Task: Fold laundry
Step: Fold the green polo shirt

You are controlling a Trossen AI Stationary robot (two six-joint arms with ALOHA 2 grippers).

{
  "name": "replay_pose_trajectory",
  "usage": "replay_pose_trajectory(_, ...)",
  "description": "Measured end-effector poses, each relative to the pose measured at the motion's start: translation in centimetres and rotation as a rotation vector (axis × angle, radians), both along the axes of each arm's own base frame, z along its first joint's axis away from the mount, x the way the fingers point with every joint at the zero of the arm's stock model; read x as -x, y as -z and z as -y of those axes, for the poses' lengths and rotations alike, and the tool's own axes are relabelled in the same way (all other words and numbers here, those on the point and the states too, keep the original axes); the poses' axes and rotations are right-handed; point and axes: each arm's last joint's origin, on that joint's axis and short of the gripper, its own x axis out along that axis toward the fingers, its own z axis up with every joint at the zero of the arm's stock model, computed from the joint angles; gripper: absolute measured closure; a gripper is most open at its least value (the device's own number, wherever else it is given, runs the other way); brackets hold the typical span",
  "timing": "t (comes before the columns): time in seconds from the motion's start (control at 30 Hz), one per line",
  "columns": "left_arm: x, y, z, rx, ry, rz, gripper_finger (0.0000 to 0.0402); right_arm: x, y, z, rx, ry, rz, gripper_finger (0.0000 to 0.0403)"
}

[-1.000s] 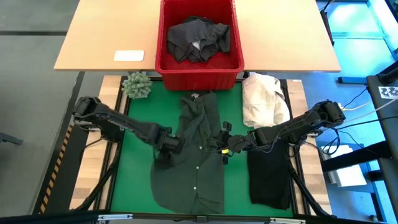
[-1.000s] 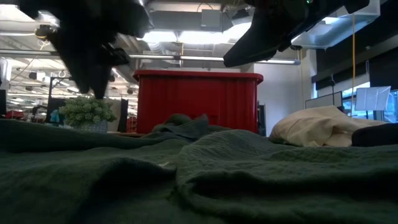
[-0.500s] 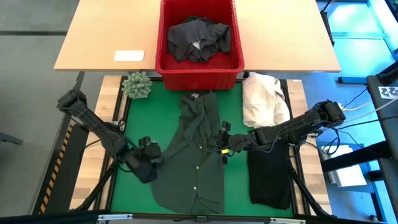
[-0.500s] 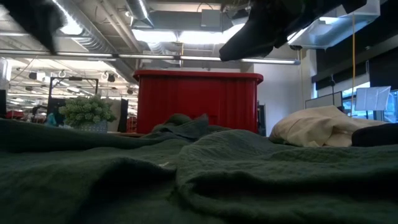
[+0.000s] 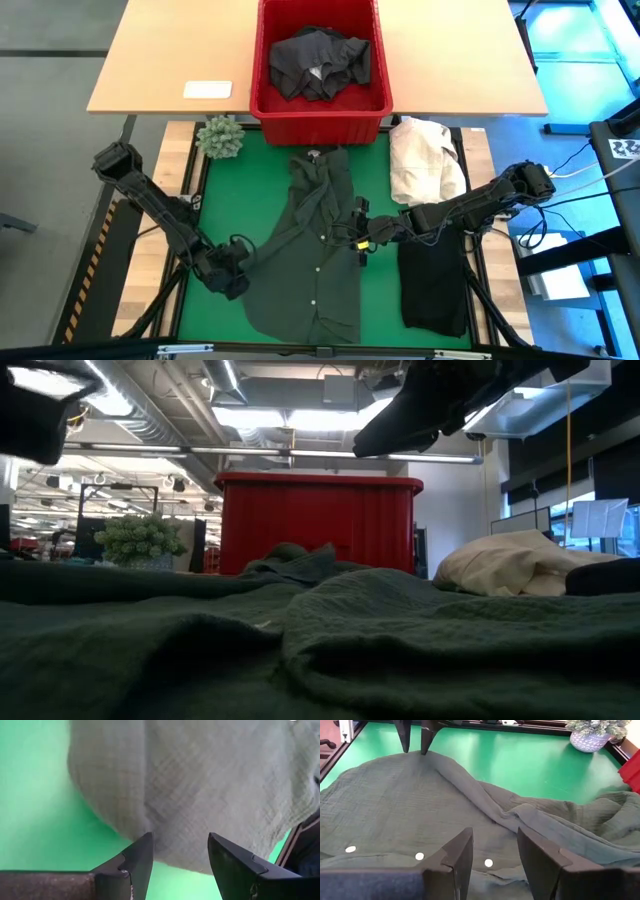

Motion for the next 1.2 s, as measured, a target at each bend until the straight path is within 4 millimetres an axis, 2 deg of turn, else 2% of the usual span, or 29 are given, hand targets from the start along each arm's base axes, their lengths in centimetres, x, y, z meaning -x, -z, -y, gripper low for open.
replay_pose_trajectory(0.37,1.0,0.7,0.3,0.108,-0.087,-0.099,0.0223,0.0,0.0,0.0,0.001,-0.001,0.0,0.0246)
replay_pose_trajectory(0.63,0.4,-0.6,1.2,0.141,-0.071,-0.064,0.0223,0.0,0.0,0.0,0.003,-0.002,0.0,0.0246)
replay_pose_trajectory(1.03,2.6,0.2,0.9,0.082,-0.15,-0.259,0.0223,0.0,0.0,0.0,0.004,-0.002,-0.001,0.0246)
replay_pose_trajectory(1.2,2.4,0.2,0.7,0.067,-0.147,-0.243,0.0223,0.0,0.0,0.0,0.012,-0.007,-0.001,0.0246)
